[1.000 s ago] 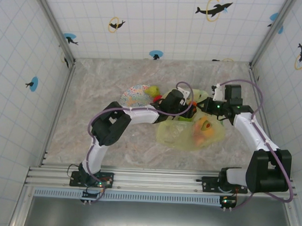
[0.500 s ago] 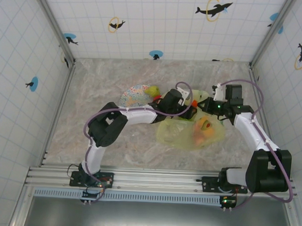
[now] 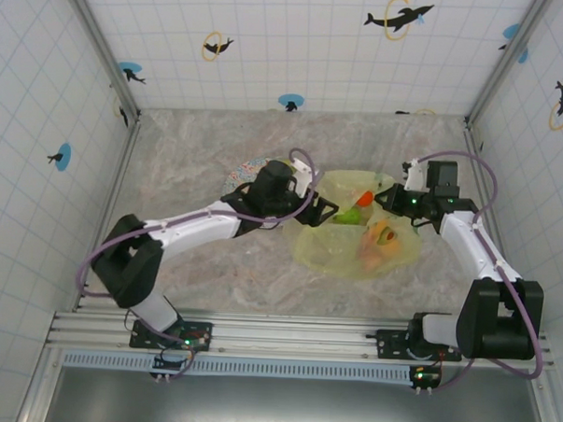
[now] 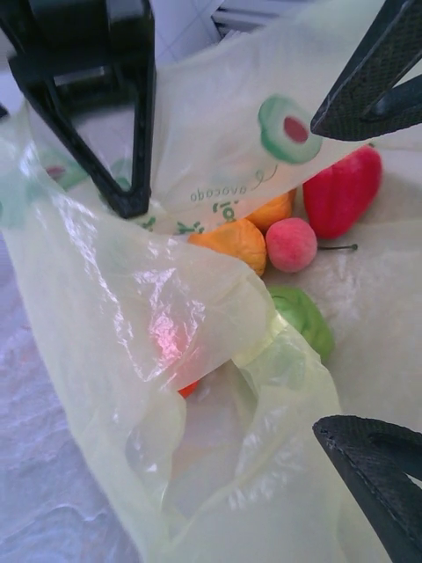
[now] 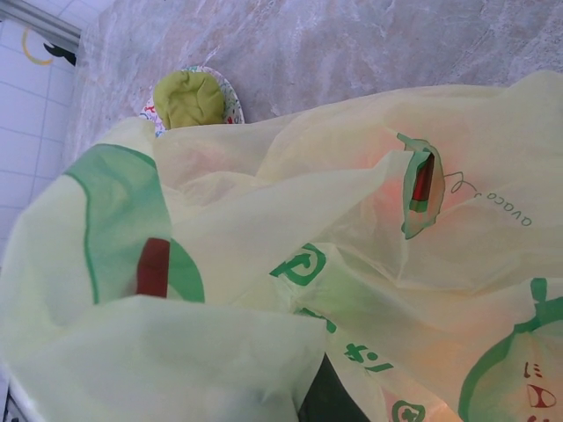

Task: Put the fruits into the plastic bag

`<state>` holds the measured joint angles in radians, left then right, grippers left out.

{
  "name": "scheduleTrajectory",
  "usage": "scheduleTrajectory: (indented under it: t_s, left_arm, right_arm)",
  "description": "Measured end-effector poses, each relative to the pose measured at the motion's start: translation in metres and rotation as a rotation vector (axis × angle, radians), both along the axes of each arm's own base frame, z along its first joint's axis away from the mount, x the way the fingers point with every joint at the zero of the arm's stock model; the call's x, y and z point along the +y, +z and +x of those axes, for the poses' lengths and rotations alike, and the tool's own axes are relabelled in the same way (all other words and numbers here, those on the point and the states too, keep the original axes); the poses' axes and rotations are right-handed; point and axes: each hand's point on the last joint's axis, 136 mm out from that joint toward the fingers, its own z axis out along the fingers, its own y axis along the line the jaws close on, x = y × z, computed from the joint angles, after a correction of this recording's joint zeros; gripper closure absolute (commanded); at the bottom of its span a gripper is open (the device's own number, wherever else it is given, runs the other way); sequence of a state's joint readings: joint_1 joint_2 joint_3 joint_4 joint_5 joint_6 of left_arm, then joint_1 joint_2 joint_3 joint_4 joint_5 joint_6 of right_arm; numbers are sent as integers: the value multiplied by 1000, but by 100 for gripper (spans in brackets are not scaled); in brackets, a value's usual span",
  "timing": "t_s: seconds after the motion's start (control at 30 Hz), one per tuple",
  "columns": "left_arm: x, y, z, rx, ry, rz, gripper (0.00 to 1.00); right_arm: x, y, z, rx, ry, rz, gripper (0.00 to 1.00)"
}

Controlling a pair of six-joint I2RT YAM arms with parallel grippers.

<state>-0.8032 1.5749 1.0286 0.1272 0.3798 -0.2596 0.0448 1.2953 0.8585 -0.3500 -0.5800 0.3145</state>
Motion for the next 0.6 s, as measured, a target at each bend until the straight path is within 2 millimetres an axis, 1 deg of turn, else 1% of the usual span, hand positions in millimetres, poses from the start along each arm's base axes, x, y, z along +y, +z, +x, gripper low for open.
scheduleTrajectory:
  t_s: [0.1,0.2,0.3,0.4,0.47,0.53,0.6]
  left_arm:
    - [15,16,-3,-38,-2,-18,15]
    - [37,21,3,-52,44,-27,14]
    - [62,19,24,-58,146,-12,12]
    - [88,12,52,-51,288,18,11]
    - [104,4,72,-39,388,55,11]
    - [114,-7,93,-24,467,107,11]
    - [115,-18,108,-5,510,150,11]
  right_arm:
    - [0,0,0,-1,0,-1,100]
    - [0,0,0,-1,0,-1,100]
    - [0,0,0,-1,0,0,100]
    - [0,0,0,-1,0,0,100]
    - [0,0,0,0,0,0,100]
    - [0,-1,-1,2,0,0,100]
    - [0,-2,-1,6,0,0,100]
